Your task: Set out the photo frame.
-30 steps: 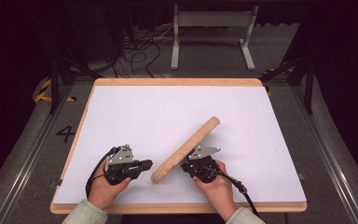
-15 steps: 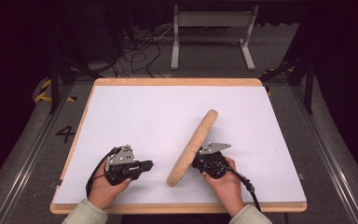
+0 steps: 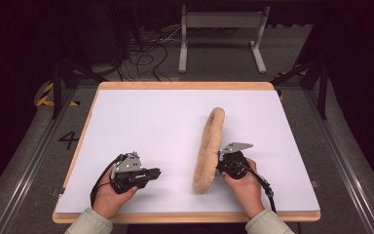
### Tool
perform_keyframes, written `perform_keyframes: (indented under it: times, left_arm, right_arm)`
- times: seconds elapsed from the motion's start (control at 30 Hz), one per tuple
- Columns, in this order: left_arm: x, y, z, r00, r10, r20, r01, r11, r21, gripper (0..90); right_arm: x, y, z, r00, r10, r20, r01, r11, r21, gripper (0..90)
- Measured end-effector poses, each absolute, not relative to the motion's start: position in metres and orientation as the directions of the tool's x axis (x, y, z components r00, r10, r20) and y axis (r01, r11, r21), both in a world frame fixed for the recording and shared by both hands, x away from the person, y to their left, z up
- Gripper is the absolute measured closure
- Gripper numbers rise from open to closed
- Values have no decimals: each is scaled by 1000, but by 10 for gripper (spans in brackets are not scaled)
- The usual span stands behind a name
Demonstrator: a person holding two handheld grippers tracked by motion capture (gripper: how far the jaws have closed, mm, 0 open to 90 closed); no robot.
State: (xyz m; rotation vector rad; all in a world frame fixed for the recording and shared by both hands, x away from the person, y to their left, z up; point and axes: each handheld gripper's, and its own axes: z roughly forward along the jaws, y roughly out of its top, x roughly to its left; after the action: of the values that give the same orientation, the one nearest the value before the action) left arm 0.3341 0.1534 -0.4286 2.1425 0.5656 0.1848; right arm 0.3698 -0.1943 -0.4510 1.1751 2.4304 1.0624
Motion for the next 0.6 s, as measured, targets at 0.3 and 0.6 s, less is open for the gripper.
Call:
perform_keyframes:
  times: [0.3,0.6]
  left_arm:
    - [334,153,-429,887,457,-73,328,-509,796,842]
    - [335,152,-429,888,455,-74,327,-509,796,840]
  right_arm:
    - [380,-212,-450,-627,776,67,580,408,705,900]
    - [388,-231,-450,-604,793,79,594,382,708,900]
